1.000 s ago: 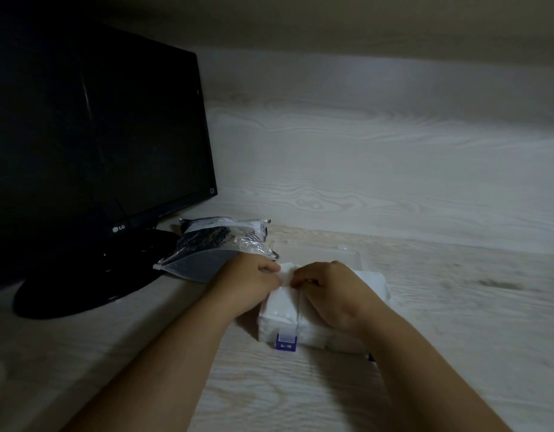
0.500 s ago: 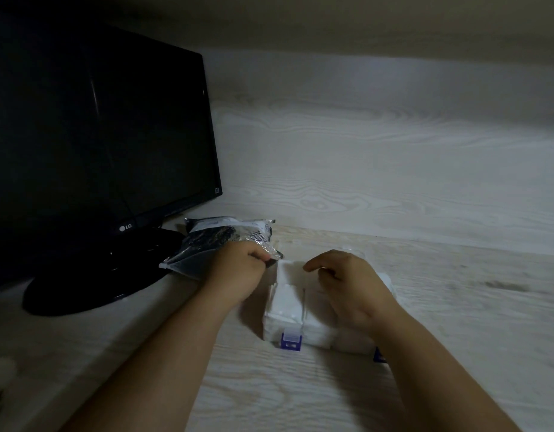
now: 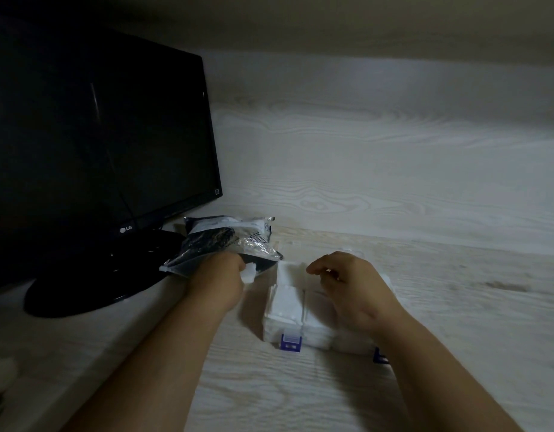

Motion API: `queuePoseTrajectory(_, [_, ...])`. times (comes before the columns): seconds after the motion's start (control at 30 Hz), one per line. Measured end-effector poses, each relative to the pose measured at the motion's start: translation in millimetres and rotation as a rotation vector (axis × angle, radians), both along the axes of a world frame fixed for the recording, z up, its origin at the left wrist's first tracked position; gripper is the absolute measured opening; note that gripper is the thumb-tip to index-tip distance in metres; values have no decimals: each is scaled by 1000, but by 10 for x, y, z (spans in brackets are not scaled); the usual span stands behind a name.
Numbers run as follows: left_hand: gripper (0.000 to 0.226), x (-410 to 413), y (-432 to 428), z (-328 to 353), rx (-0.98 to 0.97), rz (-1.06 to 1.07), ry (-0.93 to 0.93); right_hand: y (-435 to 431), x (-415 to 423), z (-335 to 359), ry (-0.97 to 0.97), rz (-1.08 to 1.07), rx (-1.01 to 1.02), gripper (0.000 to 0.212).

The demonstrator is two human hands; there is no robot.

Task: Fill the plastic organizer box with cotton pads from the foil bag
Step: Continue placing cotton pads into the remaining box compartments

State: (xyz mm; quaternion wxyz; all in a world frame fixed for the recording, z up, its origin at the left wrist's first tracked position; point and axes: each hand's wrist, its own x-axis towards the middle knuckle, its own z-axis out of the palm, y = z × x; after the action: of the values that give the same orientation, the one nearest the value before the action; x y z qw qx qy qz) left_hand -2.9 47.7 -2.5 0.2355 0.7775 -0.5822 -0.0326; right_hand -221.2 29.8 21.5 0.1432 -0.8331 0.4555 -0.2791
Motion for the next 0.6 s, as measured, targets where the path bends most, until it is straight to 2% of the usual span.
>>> queuePoseTrajectory(0.37, [15, 46, -47, 12, 0, 5, 66, -12, -7, -11, 10, -7, 6, 33])
queuePoseTrajectory(0.6, [21, 2, -39, 8, -9, 50, -72, 7, 0, -8, -15, -19, 25, 33])
